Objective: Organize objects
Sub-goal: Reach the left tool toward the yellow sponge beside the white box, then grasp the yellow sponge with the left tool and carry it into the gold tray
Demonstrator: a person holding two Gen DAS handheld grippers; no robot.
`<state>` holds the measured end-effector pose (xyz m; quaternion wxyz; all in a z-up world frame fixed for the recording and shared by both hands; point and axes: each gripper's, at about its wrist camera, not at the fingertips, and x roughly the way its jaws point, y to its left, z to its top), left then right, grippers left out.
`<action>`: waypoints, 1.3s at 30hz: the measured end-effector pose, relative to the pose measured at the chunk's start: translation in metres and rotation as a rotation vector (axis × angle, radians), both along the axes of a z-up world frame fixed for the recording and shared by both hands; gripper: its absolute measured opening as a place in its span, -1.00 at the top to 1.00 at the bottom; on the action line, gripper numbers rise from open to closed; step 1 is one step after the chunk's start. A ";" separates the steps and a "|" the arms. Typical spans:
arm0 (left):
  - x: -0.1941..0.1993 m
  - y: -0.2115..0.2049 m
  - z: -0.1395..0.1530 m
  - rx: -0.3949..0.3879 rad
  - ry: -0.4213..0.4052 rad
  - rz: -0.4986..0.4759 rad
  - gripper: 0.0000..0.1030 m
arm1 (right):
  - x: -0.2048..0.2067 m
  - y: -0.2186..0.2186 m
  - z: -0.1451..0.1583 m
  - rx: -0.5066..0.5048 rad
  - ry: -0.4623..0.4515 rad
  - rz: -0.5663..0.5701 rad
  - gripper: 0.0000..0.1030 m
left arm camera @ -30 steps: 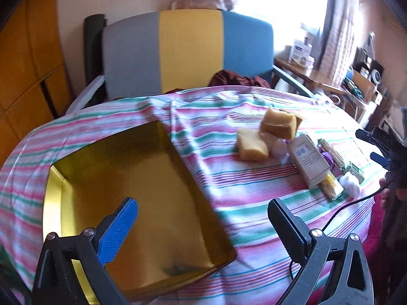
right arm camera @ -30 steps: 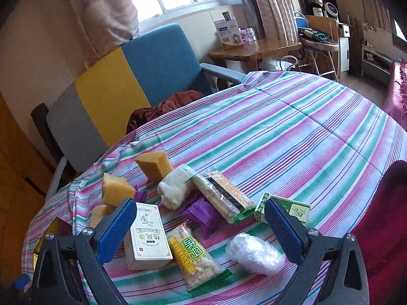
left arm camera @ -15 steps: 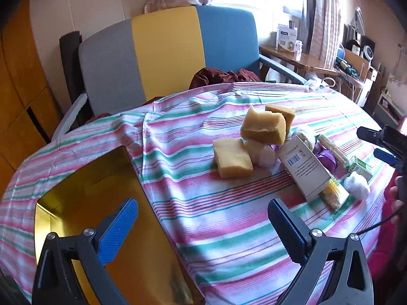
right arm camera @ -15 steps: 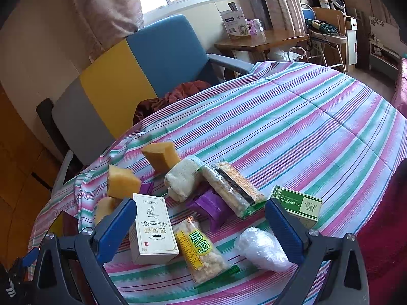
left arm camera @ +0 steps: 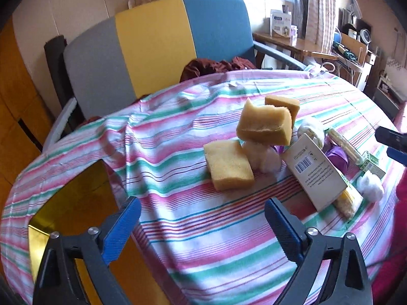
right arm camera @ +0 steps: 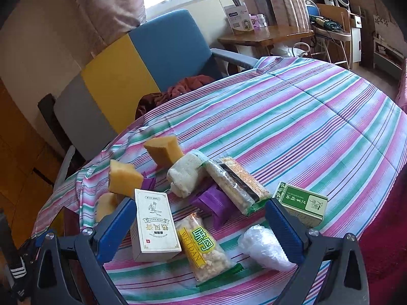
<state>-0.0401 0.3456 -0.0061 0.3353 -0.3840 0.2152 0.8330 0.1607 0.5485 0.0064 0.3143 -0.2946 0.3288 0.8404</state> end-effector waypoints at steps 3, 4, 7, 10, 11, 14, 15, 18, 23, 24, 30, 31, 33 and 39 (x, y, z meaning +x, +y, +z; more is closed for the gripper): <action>-0.014 0.012 -0.008 -0.009 -0.057 -0.008 -0.77 | -0.002 0.000 -0.001 -0.005 -0.002 0.004 -0.99; -0.019 0.016 -0.011 -0.008 -0.084 -0.012 -0.70 | -0.002 0.000 -0.001 -0.007 -0.003 0.005 -0.99; -0.032 0.029 -0.018 0.000 -0.149 -0.007 -0.67 | -0.002 0.001 -0.001 -0.012 0.001 0.009 -0.99; -0.044 0.040 -0.024 0.010 -0.181 0.006 -0.67 | -0.002 0.002 -0.002 -0.020 0.005 0.011 -0.99; -0.046 0.044 -0.025 0.010 -0.191 0.012 -0.67 | -0.002 0.003 -0.002 -0.023 0.005 0.012 -0.99; -0.053 0.056 -0.031 0.012 -0.218 0.023 -0.66 | -0.002 0.003 -0.004 -0.033 0.003 0.017 -0.99; -0.056 0.059 -0.033 0.003 -0.216 0.026 -0.66 | -0.003 0.003 -0.004 -0.035 0.005 0.018 -0.99; -0.065 0.071 -0.046 -0.028 -0.242 0.034 -0.65 | -0.003 0.003 -0.004 -0.037 0.004 0.022 -0.99; -0.072 0.080 -0.066 -0.038 -0.322 0.017 -0.07 | -0.004 0.002 -0.005 -0.037 -0.003 0.024 -0.99; -0.071 0.077 -0.063 -0.026 -0.314 0.026 -0.06 | -0.005 0.002 -0.005 -0.036 -0.006 0.027 -0.99; -0.052 0.052 -0.036 0.037 -0.277 -0.003 -0.04 | -0.013 -0.004 -0.007 -0.032 -0.028 0.072 -0.93; -0.049 0.046 -0.032 0.048 -0.279 -0.006 -0.04 | -0.015 -0.005 -0.008 -0.038 -0.032 0.082 -0.93; -0.040 0.031 -0.023 0.068 -0.275 -0.012 -0.04 | -0.018 -0.007 -0.011 -0.056 -0.038 0.100 -0.93; -0.017 -0.008 -0.003 0.106 -0.244 -0.036 -0.04 | -0.040 -0.016 -0.020 -0.128 -0.066 0.204 -0.81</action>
